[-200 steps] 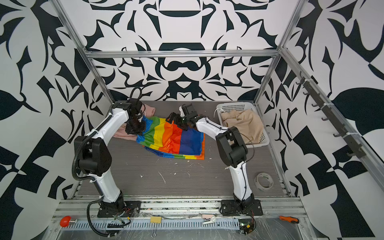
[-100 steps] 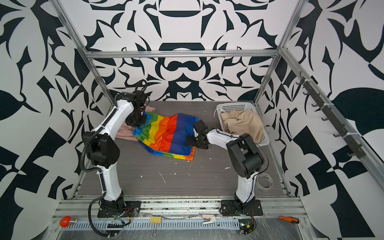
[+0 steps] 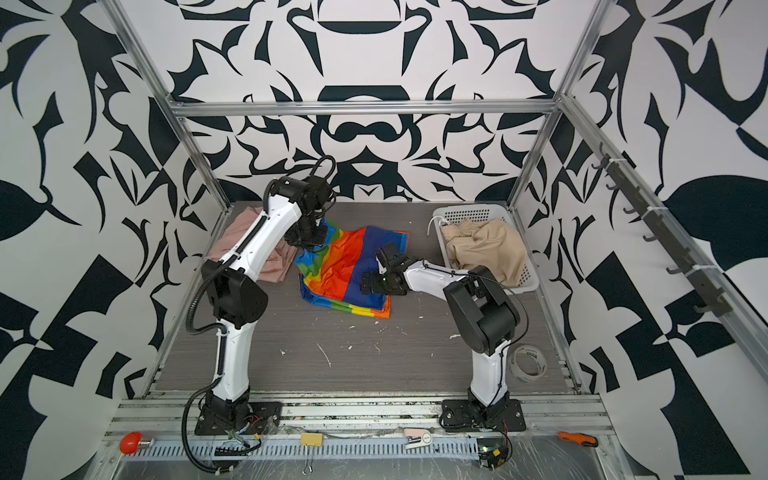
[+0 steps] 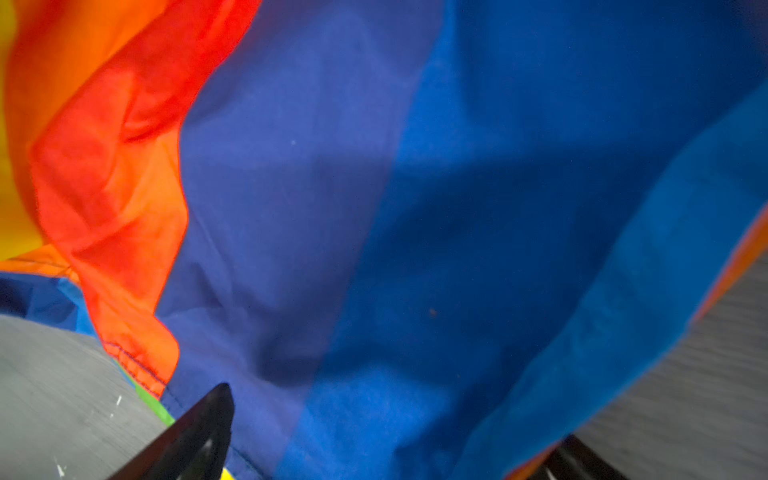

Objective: Fold and stack the shorts

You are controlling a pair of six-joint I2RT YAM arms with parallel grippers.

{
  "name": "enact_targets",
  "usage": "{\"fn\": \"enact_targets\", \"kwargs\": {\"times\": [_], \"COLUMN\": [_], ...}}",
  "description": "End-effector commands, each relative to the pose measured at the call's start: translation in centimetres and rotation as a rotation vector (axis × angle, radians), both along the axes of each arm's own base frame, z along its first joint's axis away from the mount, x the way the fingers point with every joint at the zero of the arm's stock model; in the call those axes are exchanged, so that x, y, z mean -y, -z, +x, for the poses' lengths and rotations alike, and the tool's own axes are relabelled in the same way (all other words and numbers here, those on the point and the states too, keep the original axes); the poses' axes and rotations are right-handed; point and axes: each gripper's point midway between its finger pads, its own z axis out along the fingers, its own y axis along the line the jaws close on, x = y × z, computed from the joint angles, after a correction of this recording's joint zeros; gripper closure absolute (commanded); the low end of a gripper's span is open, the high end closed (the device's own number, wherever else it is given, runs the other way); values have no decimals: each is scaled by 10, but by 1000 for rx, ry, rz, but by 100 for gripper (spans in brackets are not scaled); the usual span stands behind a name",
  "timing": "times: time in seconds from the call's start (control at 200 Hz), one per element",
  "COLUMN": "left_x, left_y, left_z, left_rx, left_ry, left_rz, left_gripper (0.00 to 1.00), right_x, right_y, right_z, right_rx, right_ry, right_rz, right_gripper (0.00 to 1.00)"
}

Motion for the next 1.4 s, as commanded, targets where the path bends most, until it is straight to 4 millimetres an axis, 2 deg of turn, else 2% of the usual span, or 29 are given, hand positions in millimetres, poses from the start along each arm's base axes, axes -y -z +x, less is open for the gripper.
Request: {"fn": "enact_targets", "kwargs": {"times": [0.0,0.215,0.31,0.34,0.415,0.495,0.53,0.575,0.64,0.665,0.67,0.68,0.685,0.695,0.705,0.79,0.875,0.925,0.965,1.06,1.25,1.3,1.395], "left_x": [27,92,115,123,139,155,159,169,181,184,185,186,186,187,187,180,160,146,135,115,106,102,99], "left_y": [5,31,44,47,50,47,45,35,12,1,-2,-6,-9,-14,-20,-59,-82,-88,-84,-53,10,29,50], "left_z": [-19,-17,-12,-10,-7,-6,-6,-8,-6,-7,-7,-7,-7,-9,-8,-10,-12,-13,-14,-16,-23,-25,-31], "left_rx": [-92,-172,-198,-203,-214,-213,-212,-211,-169,-149,-144,-136,-129,-122,-110,-1,53,80,99,91,35,24,6], "left_ry": [-16,-8,-29,-33,-44,-27,-19,-1,40,61,65,73,76,86,91,140,130,107,78,-13,-154,-185,-207], "left_rz": [-86,-326,-435,-474,-556,-617,-644,-705,-813,-852,-860,-874,-880,-895,-906,-985,-1063,-1115,-1139,-1130,-1211,-1186,-1174], "left_gripper": [100,96,94,92,76,74,69,60,57,47,42,29,16,4,0,1,1,1,1,1,1,1,1], "right_x": [2,-2,-6,-7,-8,-6,-3,1,8,12,13,15,16,18,19,36,53,61,65,62,11,0,-22], "right_y": [32,35,30,27,15,4,0,-6,-16,-20,-21,-23,-24,-26,-28,-53,-82,-96,-108,-124,-146,-146,-148], "right_z": [-22,-31,-36,-38,-41,-44,-45,-46,-48,-48,-48,-48,-48,-48,-48,-45,-37,-30,-23,-5,35,44,60], "right_rx": [-109,-125,-124,-123,-109,-93,-91,-86,-78,-75,-72,-69,-68,-65,-62,-17,33,61,90,111,117,109,97], "right_ry": [-1,-10,-22,-25,-30,-32,-30,-27,-17,-11,-10,-10,-9,-6,-5,17,51,71,84,104,123,126,128], "right_rz": [-32,-6,38,51,87,110,118,133,155,160,162,164,166,167,169,180,204,206,202,193,396,415,481], "right_gripper": [0,0,0,0,0,0,0,0,0,0,0,0,0,0,0,0,0,0,0,0,0,0,0]}}
